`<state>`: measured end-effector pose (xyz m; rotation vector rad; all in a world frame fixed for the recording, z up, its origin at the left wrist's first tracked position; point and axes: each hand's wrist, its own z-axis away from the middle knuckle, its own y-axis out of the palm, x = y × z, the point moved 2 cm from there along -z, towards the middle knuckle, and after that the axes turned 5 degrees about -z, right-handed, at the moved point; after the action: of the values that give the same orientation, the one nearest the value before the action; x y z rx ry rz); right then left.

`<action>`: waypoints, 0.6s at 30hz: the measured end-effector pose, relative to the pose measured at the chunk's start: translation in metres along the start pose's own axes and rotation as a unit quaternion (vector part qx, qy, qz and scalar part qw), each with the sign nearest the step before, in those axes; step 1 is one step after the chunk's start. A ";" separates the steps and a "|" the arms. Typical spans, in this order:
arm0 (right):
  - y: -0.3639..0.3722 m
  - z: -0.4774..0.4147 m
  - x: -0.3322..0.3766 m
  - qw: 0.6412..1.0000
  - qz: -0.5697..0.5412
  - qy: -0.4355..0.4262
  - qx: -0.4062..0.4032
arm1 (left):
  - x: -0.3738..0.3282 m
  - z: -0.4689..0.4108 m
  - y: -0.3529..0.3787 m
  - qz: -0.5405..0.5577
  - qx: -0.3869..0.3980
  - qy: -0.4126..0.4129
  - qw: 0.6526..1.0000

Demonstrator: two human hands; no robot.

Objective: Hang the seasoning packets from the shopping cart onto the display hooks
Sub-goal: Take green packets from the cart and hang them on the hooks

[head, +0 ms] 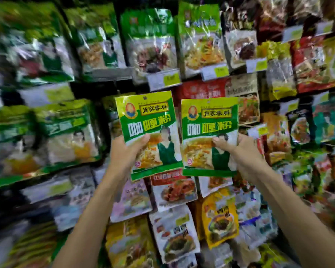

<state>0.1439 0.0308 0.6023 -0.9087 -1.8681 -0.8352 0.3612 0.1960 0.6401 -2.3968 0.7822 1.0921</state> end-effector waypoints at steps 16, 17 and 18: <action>0.196 -0.071 0.005 0.979 -0.056 0.024 0.196 | 0.003 -0.025 -0.161 -0.063 -0.172 0.003 0.983; 0.201 -0.076 0.006 0.978 -0.059 0.026 0.197 | 0.003 -0.025 -0.166 -0.067 -0.178 0.003 0.982; 0.206 -0.081 0.007 0.978 -0.062 0.029 0.197 | 0.003 -0.026 -0.170 -0.072 -0.182 0.006 0.981</action>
<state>0.3478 0.0699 0.6785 -0.5199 -1.9606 -0.5261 0.4842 0.3108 0.6734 -2.7109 0.4308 1.2527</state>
